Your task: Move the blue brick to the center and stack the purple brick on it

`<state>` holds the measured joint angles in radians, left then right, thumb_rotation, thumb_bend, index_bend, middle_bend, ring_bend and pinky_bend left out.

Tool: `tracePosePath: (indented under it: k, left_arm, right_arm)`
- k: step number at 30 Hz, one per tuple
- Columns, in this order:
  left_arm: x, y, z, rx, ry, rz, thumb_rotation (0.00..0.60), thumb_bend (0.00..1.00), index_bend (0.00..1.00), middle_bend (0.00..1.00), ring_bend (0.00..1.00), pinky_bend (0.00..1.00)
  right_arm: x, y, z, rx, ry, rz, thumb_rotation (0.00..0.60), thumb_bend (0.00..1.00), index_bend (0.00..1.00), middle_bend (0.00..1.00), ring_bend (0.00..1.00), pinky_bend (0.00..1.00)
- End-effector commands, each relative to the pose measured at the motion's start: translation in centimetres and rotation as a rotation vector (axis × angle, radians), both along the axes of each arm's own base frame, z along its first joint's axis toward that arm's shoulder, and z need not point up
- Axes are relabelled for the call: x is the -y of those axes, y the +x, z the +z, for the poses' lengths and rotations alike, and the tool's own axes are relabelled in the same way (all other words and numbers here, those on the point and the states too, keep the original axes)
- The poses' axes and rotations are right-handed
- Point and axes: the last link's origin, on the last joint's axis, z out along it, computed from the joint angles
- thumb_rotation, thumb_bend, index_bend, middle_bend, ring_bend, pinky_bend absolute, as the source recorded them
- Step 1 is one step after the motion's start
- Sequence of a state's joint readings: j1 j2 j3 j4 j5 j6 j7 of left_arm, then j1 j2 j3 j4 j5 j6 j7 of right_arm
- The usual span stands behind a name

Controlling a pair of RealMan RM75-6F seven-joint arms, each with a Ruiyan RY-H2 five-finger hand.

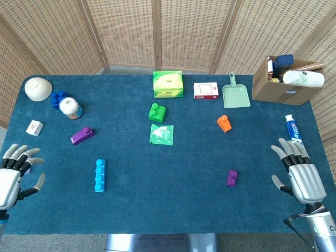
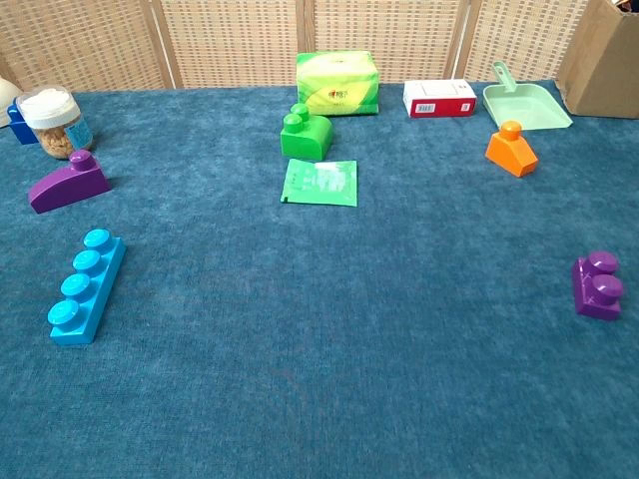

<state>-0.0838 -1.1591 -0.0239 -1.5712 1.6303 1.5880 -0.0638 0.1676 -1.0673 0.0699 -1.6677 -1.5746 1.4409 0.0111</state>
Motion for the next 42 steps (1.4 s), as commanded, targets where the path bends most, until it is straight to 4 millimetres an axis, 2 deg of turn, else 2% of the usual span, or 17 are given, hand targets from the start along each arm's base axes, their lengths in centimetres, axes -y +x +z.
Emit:
tracePosePath:
  k: [1,7,13,17,22,30,36,42]
  left_arm:
    - [0.0,-0.1,-0.1,-0.004,-0.004,0.009,0.483,0.48,0.35,0.24,0.13,0.02]
    - [0.4,-0.2,-0.1,-0.009,-0.019,0.034,0.488,0.48,0.33,0.23,0.12,0.01]
    - [0.9,0.1,0.2,-0.004,-0.002,0.018,0.485,0.48,0.32,0.22,0.12,0.01]
    - [0.8,0.2,0.3,-0.002,-0.007,0.007,0.489,0.48,0.32,0.23,0.12,0.06]
    - [0.0,0.2,0.5,-0.022,-0.053,-0.052,0.478,0.48,0.34,0.25,0.16,0.11]
    - [-2.0,0.4,1.3,-0.094,-0.194,-0.186,0.459,0.48,0.34,0.26,0.16,0.12]
    - [-3.5,-0.3,1.1,-0.208,-0.328,-0.243,0.428,0.47,0.29,0.19,0.11,0.07]
    - [-4.8,-0.4,0.5,-0.343,-0.415,-0.288,0.426,0.40,0.22,0.10,0.04,0.00]
  right_arm:
    - [0.2,0.0,-0.1,0.001,0.001,-0.005,0.600,0.28,0.10,0.05,0.02,0.06]
    - [0.2,-0.4,-1.0,0.020,0.027,-0.018,0.600,0.28,0.09,0.05,0.02,0.07]
    - [-0.1,-0.5,-0.5,0.027,0.012,-0.005,0.600,0.28,0.09,0.05,0.02,0.07]
    - [-0.1,-0.5,-0.2,0.028,0.005,-0.003,0.600,0.28,0.09,0.05,0.02,0.07]
    - [-0.1,-0.4,-0.4,0.025,0.010,-0.002,0.600,0.28,0.09,0.05,0.02,0.07]
    - [0.1,0.0,-0.1,0.020,-0.002,0.003,0.600,0.28,0.09,0.05,0.02,0.07]
    - [0.1,0.3,-0.2,0.011,0.002,0.004,0.600,0.28,0.09,0.05,0.02,0.07]
    - [0.2,0.6,-0.3,0.007,0.000,0.006,0.600,0.28,0.09,0.05,0.02,0.07]
